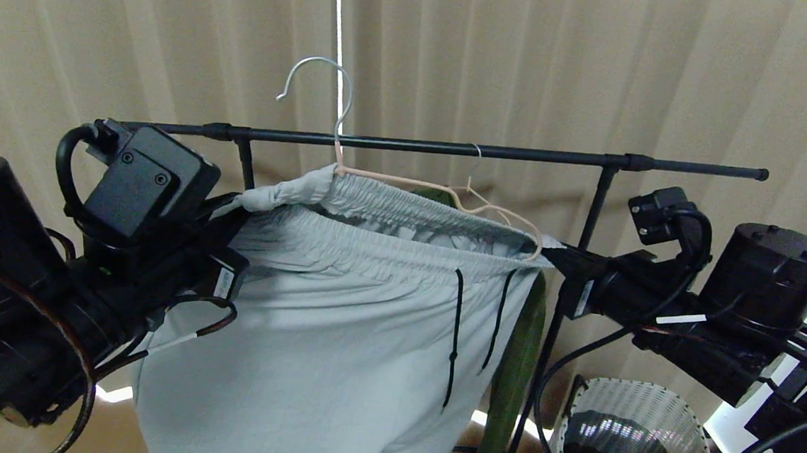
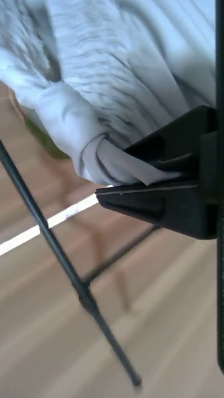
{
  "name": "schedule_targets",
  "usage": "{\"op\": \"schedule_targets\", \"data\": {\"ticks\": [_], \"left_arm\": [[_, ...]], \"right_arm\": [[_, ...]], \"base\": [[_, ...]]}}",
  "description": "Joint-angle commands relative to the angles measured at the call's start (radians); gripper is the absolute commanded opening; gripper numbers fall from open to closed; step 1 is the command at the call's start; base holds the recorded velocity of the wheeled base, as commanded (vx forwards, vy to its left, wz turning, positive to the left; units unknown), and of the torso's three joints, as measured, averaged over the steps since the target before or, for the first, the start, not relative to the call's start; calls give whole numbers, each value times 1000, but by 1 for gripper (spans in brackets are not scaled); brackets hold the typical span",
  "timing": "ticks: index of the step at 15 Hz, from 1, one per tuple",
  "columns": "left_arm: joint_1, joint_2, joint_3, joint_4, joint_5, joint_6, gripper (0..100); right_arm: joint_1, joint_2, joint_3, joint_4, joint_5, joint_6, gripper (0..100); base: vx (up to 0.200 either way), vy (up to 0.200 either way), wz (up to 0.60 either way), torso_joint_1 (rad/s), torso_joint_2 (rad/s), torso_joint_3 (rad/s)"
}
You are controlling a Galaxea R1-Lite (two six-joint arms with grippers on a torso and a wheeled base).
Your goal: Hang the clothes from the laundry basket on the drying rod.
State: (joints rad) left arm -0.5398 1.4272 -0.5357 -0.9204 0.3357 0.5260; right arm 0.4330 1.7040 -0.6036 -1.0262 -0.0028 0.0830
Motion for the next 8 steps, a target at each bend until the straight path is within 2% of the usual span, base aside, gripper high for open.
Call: {"op": "schedule_targets", "data": {"ticks": [1,5,6,8], "left_arm": [[12,2,19,0,2,5,0],[20,13,71,-1,-1,39,0],[21,10,105,-1,-58,62,0],[38,-2,142,-3,-78,115,0]], "right_arm": [[0,2,-1,0,0,0,0],[0,-1,-2,1,1,-5,0],[4,2,-7,8,4,-40,0],[4,2,-13,12,6,-72,0]], "base": [[0,0,0,0,0,0],[0,0,0,0,0,0],[0,0,0,0,0,0],[0,0,0,0,0,0]]}}
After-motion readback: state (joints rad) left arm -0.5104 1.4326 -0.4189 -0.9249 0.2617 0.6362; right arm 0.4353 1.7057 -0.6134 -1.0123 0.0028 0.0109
